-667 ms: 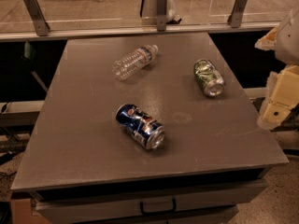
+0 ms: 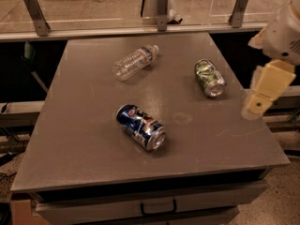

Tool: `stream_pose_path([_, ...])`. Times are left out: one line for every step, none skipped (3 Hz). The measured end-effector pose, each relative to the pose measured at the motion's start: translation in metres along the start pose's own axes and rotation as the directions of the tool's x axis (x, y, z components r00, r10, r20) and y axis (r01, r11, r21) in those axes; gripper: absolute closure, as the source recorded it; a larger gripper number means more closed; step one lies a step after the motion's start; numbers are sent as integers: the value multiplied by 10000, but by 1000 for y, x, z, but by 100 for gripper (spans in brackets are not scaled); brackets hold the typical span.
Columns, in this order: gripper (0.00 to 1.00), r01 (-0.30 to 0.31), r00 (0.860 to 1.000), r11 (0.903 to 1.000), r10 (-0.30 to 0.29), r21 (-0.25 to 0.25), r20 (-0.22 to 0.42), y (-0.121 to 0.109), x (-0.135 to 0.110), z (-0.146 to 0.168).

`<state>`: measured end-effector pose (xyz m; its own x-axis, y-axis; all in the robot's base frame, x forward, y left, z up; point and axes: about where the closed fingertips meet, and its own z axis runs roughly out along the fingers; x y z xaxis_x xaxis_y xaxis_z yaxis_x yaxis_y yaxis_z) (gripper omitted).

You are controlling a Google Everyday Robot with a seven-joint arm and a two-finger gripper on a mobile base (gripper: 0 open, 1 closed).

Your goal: Place green can upright

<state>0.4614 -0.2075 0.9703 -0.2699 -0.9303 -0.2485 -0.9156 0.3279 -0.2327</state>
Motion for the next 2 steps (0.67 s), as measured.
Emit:
stream_pose_path([0,-1151,9916,9934,1150,-23,585,-38,-26,37])
stream_pose_path([0,-2366,9635,9715,2363,-126,1257,-69,-51,76])
